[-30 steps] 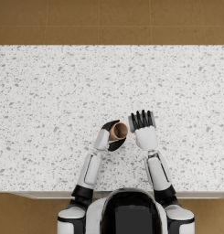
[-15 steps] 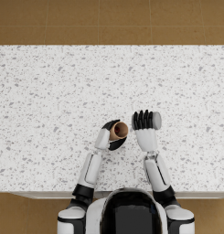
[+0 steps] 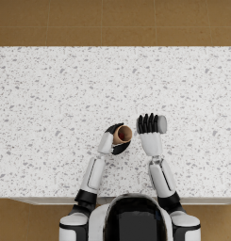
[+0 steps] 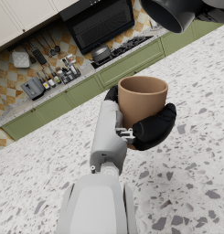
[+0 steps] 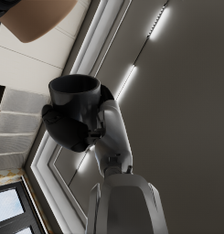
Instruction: Pick up two cups and pour the berry on the right into the cup on the left
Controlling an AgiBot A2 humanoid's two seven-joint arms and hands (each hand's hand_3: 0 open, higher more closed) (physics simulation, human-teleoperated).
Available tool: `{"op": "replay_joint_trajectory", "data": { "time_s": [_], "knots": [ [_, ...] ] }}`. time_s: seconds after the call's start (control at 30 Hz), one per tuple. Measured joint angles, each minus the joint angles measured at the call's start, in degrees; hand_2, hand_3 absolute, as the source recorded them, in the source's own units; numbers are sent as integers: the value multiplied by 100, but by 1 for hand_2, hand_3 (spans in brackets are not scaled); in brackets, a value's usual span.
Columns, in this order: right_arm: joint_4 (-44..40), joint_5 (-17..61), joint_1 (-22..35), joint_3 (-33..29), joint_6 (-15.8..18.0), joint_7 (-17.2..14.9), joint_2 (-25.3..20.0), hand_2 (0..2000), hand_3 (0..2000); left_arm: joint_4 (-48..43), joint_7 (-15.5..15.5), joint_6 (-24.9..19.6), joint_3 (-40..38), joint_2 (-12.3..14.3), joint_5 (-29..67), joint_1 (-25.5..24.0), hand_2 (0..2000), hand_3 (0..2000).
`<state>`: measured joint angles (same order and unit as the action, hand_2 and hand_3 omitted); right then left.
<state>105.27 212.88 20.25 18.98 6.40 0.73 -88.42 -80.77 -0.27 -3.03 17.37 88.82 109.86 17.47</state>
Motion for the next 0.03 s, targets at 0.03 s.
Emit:
{"op": "replay_joint_trajectory", "data": {
  "time_s": [0.03],
  "knots": [
    [0,0,0,0,0,0,0,2000,1280,0,0,0,0,0,0,0,2000,1280]
  ]
}}
